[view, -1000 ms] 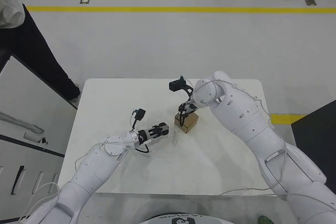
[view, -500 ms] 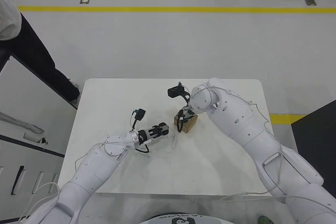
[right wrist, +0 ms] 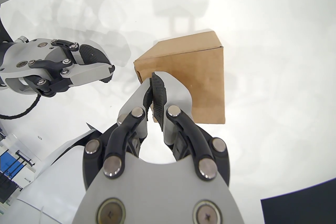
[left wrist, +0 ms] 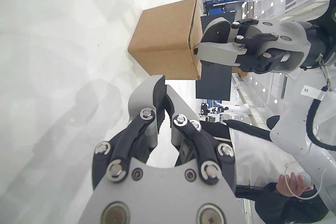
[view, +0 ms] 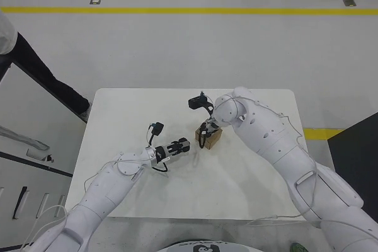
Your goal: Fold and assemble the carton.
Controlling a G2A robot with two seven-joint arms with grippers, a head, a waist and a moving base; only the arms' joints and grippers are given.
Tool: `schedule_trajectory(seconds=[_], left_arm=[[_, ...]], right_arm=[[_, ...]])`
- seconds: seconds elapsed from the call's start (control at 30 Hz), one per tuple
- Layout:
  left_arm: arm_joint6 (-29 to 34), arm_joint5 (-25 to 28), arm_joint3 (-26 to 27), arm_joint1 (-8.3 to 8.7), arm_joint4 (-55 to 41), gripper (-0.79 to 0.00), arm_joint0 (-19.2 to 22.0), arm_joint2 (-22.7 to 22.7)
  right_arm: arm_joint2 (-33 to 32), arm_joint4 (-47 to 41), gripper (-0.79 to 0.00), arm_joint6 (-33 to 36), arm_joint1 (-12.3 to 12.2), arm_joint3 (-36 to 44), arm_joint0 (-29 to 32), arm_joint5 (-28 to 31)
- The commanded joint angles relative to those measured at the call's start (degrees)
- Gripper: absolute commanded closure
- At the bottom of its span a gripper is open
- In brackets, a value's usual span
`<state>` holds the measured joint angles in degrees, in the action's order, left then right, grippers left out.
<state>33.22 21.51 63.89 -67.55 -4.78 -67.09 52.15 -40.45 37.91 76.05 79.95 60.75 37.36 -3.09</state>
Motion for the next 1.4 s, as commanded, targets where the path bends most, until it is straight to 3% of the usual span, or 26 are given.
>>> schedule_trajectory(seconds=[0.0, 1.37], left_arm=[[0.0, 0.0, 0.0, 0.0, 0.0, 0.0, 0.0, 0.0], [0.0, 0.0, 0.0, 0.0, 0.0, 0.0, 0.0, 0.0]], right_arm=[[0.1, -0.1, 0.0, 0.0, 0.1, -0.2, 0.1, 0.1], [0.2, -0.4, 0.0, 0.1, 1.0, -2.2, -0.5, 0.6]])
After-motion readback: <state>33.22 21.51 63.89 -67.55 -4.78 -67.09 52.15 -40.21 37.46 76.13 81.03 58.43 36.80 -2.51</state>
